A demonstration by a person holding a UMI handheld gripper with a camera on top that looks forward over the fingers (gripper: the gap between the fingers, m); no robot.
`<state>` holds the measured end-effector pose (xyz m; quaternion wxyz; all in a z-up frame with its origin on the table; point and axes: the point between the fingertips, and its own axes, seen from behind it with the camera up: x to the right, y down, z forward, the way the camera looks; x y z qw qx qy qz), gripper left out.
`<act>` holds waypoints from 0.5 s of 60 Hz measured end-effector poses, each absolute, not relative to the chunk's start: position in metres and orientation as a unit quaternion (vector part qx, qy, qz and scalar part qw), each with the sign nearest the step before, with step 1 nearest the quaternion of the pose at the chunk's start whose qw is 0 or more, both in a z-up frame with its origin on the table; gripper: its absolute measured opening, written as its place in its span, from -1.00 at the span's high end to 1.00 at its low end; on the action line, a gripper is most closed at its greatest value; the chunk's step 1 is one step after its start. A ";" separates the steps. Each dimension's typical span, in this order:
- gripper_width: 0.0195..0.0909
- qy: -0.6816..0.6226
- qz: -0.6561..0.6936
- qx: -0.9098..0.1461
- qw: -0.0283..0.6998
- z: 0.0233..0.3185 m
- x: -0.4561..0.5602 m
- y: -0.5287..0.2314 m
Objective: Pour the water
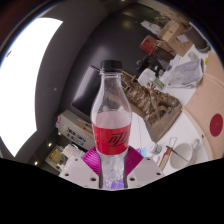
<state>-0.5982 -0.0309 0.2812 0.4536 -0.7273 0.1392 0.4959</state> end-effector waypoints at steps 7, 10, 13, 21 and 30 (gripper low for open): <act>0.80 0.065 0.404 -0.745 0.526 0.291 -0.543 -0.013; 0.80 0.042 0.360 -0.750 0.553 0.286 -0.512 -0.006; 0.80 0.021 0.310 -0.758 0.573 0.277 -0.480 0.005; 0.80 -0.036 0.192 -0.781 0.593 0.226 -0.407 0.026; 0.81 -0.072 0.113 -0.817 0.561 0.147 -0.357 0.035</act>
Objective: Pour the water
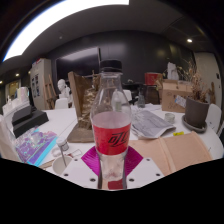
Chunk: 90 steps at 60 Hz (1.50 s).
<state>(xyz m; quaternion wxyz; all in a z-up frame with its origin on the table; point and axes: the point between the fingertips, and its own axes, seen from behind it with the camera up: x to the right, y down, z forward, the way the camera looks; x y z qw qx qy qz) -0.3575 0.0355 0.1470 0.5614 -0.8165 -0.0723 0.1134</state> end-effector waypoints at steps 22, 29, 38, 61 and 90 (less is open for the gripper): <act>0.79 -0.079 0.089 -0.834 0.539 0.064 -0.341 0.042; 0.59 -0.058 0.094 -0.837 0.537 0.065 -0.339 0.043; 0.15 -0.059 0.084 -0.845 0.525 0.060 -0.338 0.033; -0.85 -0.035 0.034 -0.872 0.488 0.112 -0.323 -0.057; -0.86 -0.021 -0.022 -0.870 0.493 0.225 -0.350 -0.231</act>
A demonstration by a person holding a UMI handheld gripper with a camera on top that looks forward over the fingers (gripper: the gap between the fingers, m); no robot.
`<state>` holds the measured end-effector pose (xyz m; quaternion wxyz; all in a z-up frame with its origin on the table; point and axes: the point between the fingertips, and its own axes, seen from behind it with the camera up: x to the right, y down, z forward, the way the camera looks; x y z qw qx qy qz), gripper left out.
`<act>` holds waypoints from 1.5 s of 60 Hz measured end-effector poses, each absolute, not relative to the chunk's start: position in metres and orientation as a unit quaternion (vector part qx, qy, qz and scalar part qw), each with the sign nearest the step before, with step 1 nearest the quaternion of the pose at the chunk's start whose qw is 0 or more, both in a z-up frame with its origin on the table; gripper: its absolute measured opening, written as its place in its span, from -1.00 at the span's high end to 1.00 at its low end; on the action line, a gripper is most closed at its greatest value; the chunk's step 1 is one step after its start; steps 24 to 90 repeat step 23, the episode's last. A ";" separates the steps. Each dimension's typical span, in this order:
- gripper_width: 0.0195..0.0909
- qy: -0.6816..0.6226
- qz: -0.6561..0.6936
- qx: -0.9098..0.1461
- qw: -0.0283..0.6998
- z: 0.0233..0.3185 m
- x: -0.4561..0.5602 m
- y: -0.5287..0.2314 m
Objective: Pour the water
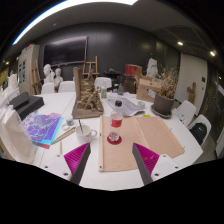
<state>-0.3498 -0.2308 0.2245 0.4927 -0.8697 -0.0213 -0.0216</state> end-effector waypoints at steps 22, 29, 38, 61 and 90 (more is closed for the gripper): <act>-0.85 -0.025 -0.031 -0.880 0.473 0.207 -0.359 -0.256; -0.85 -0.025 -0.030 -0.881 0.472 0.207 -0.359 -0.257; -0.85 -0.025 -0.030 -0.881 0.472 0.207 -0.359 -0.257; -0.85 -0.025 -0.030 -0.881 0.472 0.207 -0.359 -0.257; -0.85 -0.025 -0.030 -0.881 0.472 0.207 -0.359 -0.257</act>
